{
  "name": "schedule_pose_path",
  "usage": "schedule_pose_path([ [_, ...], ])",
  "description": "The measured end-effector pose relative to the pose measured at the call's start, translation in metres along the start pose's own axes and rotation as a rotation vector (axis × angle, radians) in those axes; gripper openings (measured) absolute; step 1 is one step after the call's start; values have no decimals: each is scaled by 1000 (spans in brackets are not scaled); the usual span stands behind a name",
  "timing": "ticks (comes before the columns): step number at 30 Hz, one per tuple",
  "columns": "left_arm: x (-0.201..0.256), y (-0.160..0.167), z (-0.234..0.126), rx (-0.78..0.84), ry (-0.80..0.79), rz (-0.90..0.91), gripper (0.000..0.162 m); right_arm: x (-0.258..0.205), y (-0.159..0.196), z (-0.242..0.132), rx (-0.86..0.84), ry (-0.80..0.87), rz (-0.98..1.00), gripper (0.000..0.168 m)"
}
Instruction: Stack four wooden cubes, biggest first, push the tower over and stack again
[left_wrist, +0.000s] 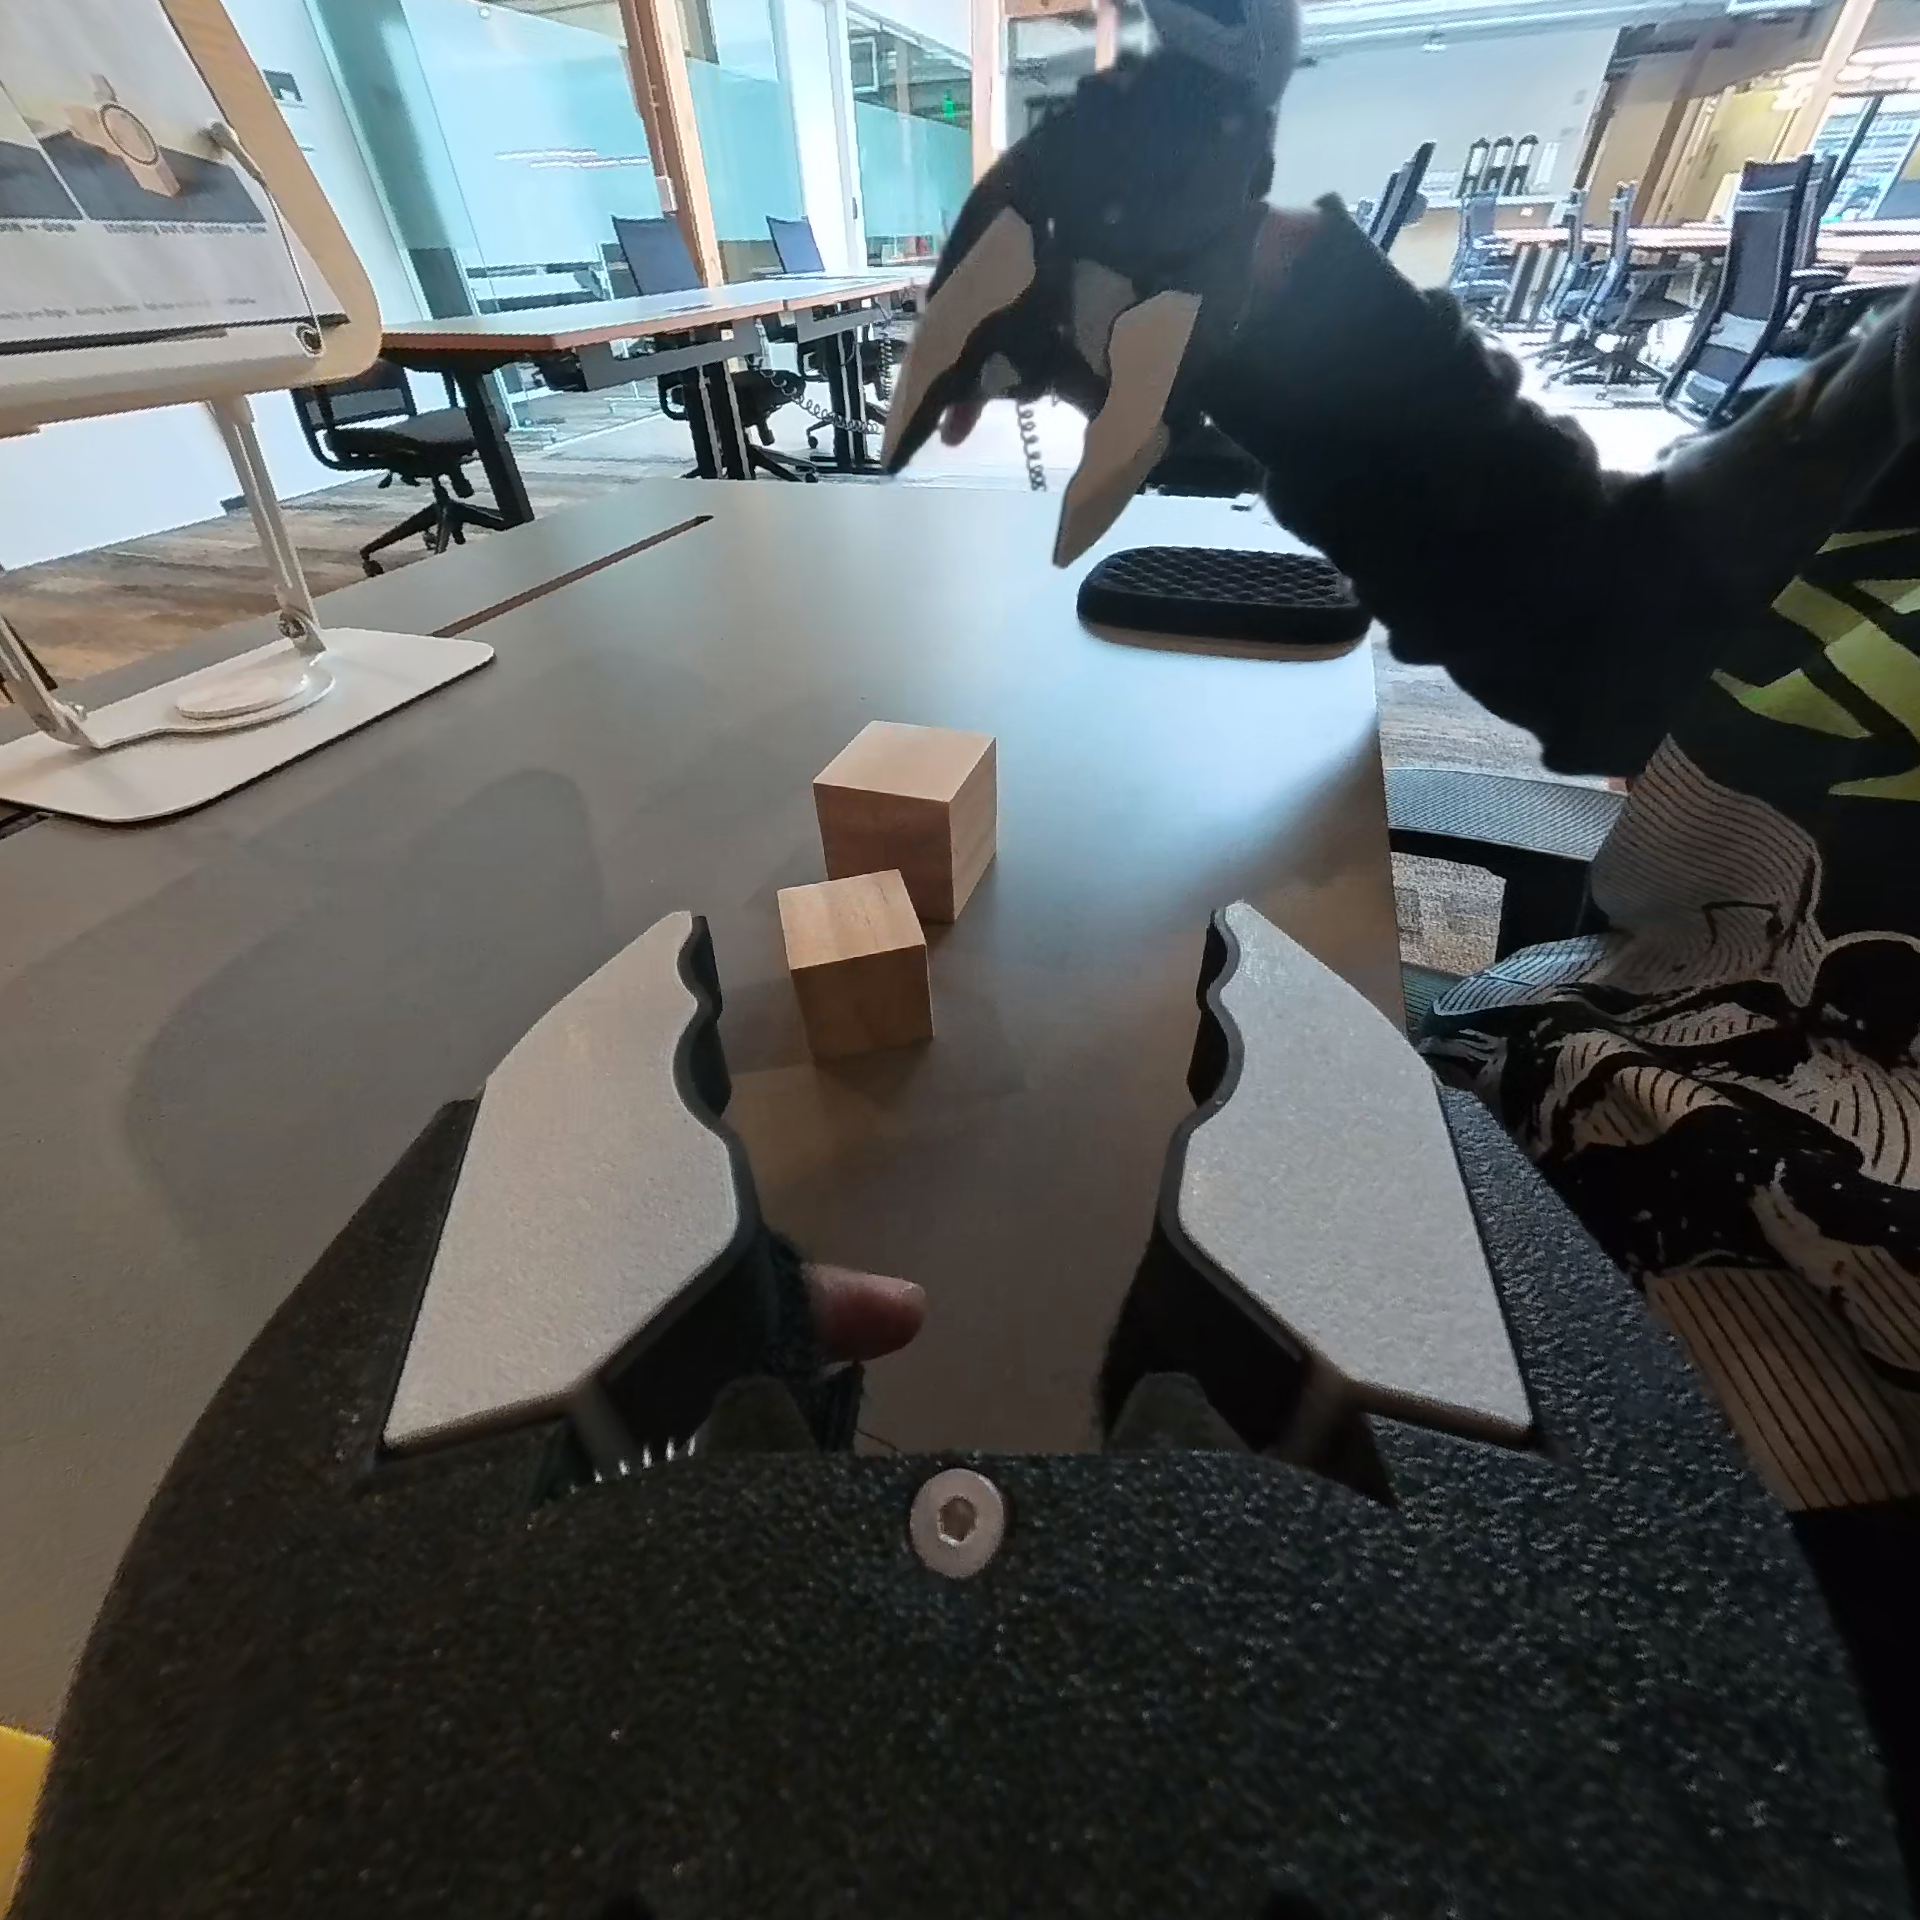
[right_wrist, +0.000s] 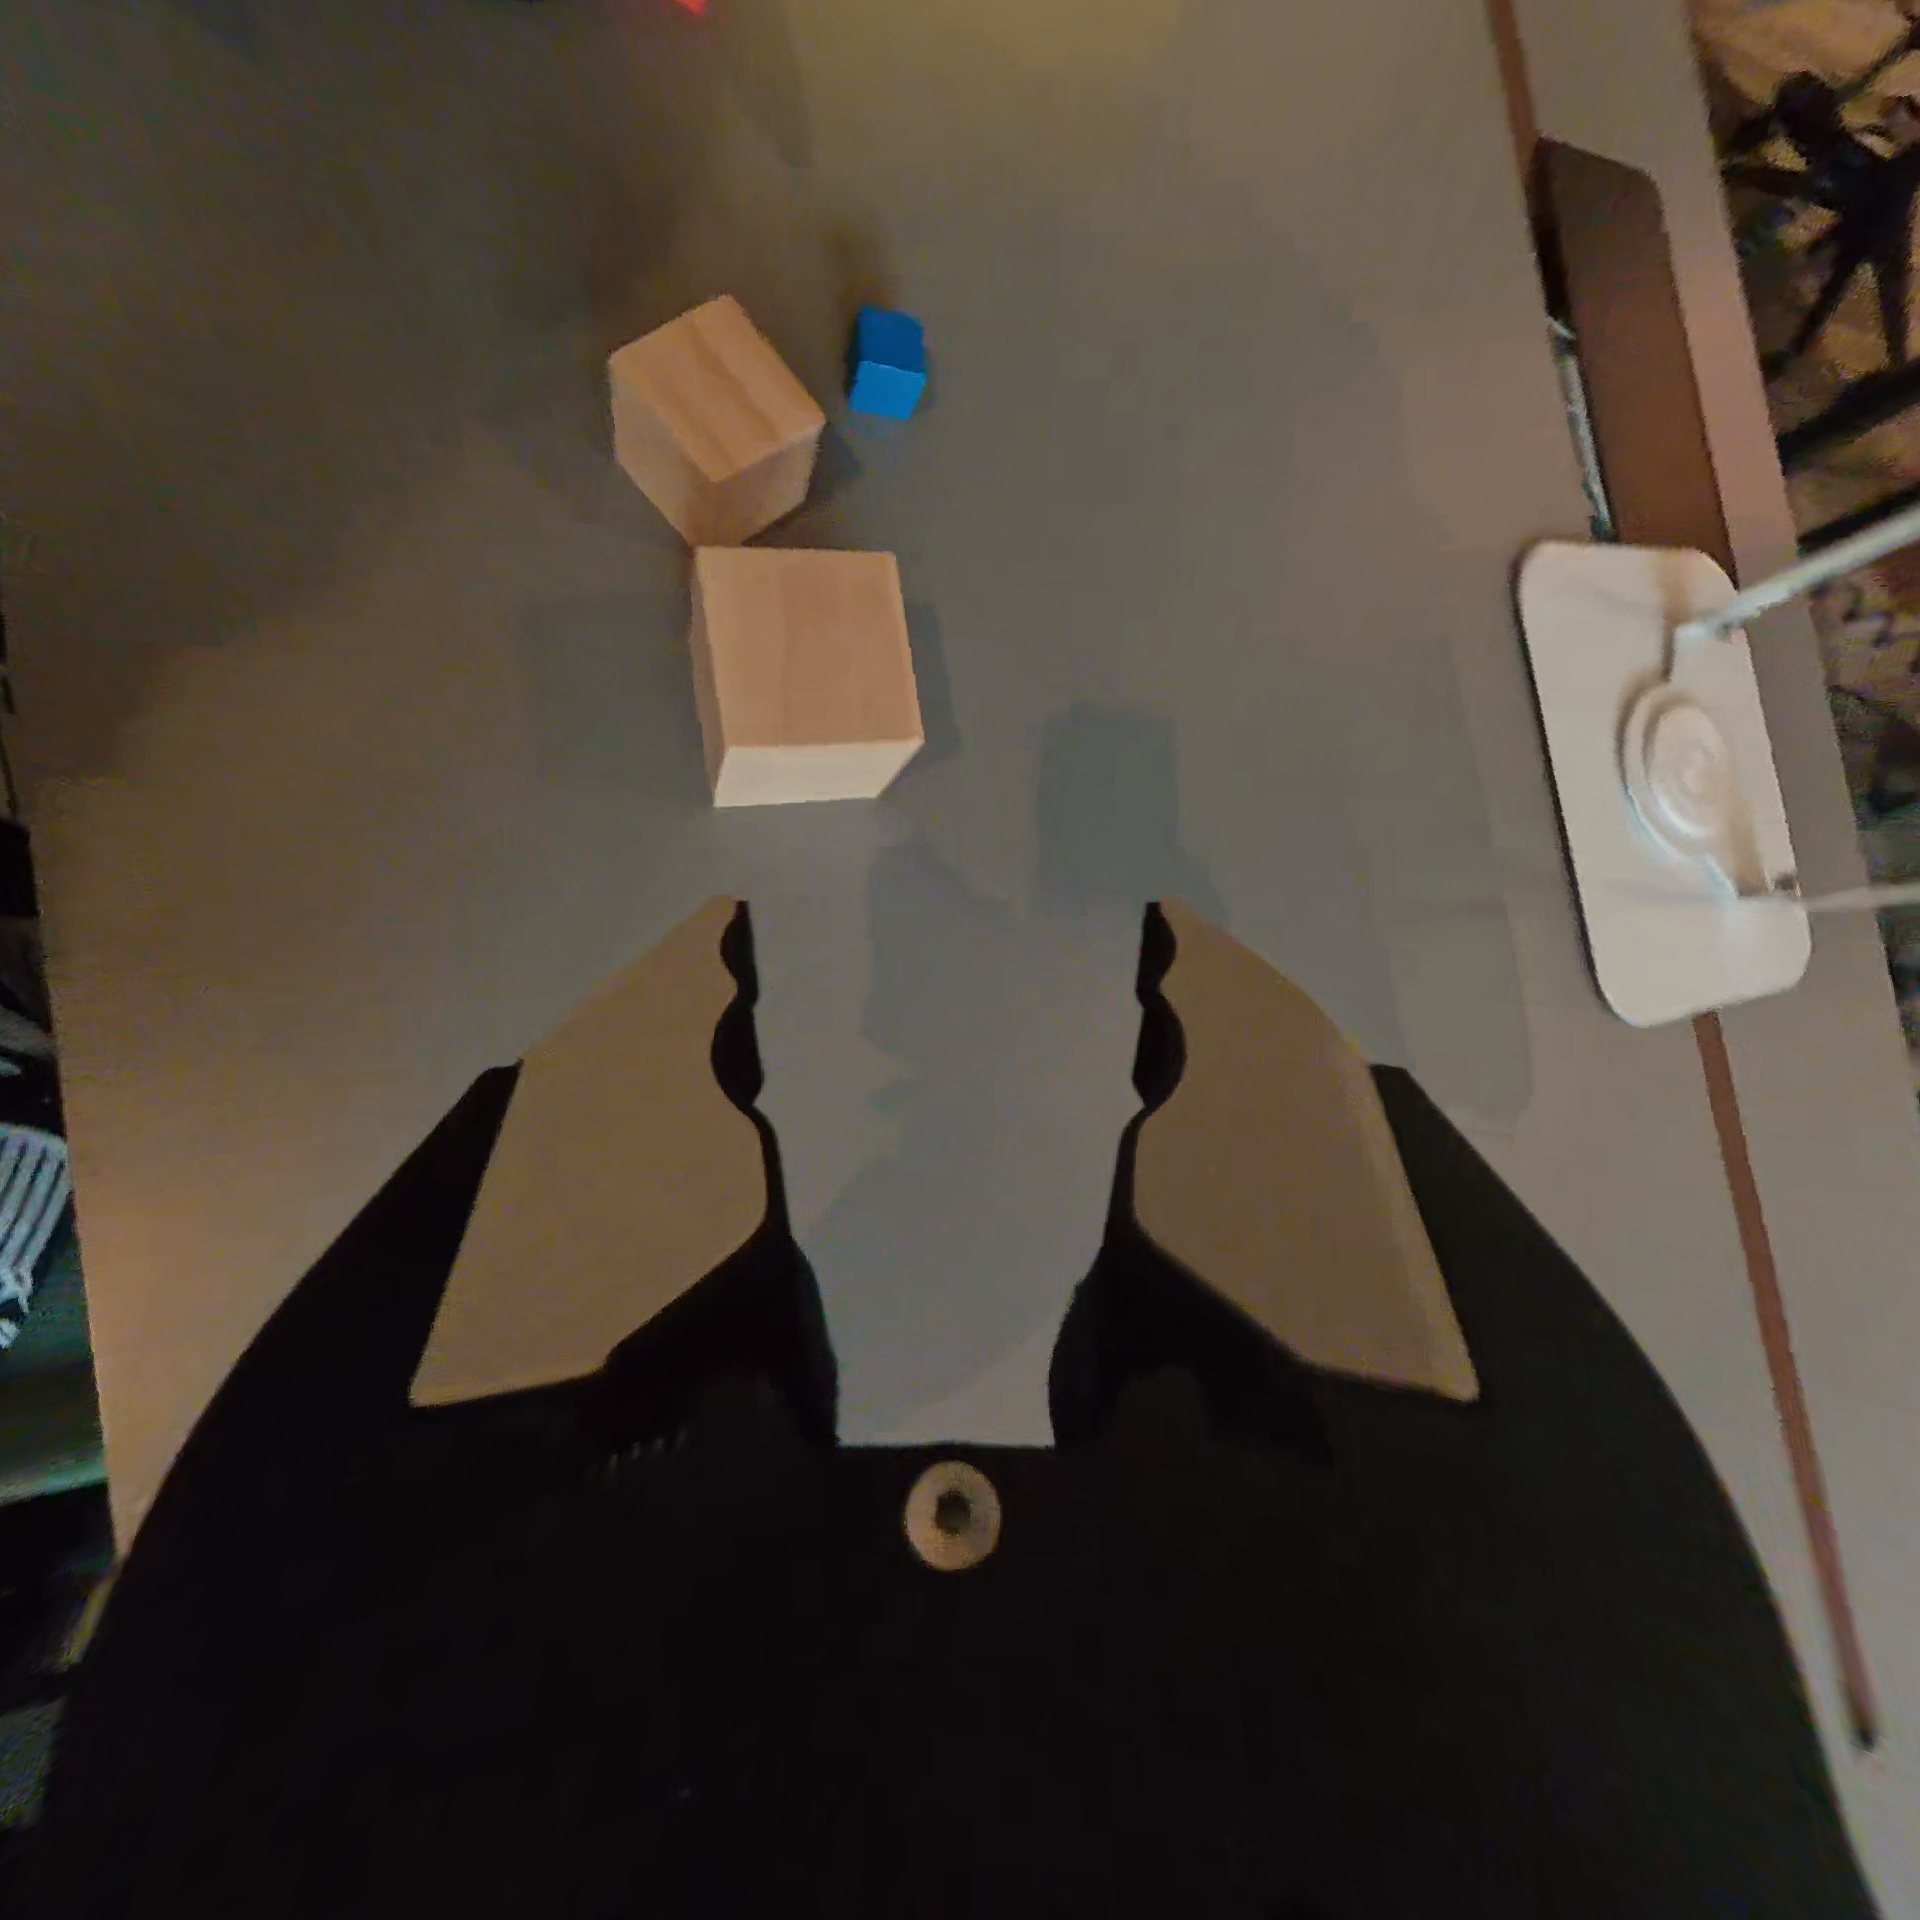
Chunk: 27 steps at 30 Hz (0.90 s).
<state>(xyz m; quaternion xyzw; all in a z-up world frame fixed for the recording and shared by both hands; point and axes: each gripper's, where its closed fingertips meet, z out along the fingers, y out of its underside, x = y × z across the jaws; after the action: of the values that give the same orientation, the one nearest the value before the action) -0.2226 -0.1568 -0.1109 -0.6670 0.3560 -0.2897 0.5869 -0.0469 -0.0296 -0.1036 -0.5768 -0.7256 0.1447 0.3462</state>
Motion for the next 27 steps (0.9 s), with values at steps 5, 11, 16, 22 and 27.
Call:
schedule_pose_path([
  [5,0,1,1,-8,-2,1,88,21,33,-29,88,170,240,99],
  [11,-1,2,2,-20,-15,1,89,41,62,-62,269,399,473,127],
  [16,-4,2,2,-20,-34,-3,90,48,96,-80,303,604,583,140],
  [22,-6,2,2,-25,-56,-2,91,61,130,-114,371,833,676,147],
  [27,-10,-1,1,-6,-92,0,92,60,142,-150,403,947,690,147],
])
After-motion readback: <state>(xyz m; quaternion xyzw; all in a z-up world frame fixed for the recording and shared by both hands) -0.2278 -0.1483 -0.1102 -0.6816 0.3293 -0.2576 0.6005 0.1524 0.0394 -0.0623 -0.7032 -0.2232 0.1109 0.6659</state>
